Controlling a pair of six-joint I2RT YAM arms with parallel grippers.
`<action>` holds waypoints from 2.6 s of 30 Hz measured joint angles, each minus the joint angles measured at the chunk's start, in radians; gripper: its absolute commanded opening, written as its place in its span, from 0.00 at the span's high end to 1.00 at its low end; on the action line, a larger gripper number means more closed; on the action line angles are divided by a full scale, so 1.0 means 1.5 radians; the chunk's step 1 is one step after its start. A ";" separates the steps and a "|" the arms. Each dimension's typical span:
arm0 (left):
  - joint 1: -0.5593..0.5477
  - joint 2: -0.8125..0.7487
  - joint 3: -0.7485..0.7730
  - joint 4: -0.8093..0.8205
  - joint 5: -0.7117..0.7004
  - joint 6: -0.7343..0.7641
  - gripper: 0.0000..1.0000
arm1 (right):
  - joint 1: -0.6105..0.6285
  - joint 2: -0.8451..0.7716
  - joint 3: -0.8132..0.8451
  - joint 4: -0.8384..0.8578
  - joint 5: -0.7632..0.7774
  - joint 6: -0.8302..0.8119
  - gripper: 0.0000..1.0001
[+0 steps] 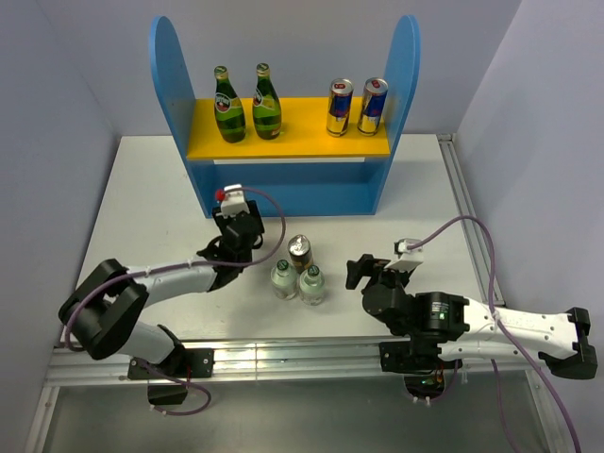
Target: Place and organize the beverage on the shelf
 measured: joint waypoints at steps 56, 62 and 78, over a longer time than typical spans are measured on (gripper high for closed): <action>0.200 0.405 0.095 0.552 0.072 0.290 1.00 | 0.000 0.052 -0.081 0.204 0.016 -0.099 0.10; 0.200 0.405 0.095 0.552 0.073 0.291 1.00 | 0.000 0.052 -0.081 0.212 0.016 -0.104 0.10; 0.200 0.404 0.106 0.540 0.054 0.284 0.66 | 0.000 0.053 -0.089 0.229 0.016 -0.119 0.10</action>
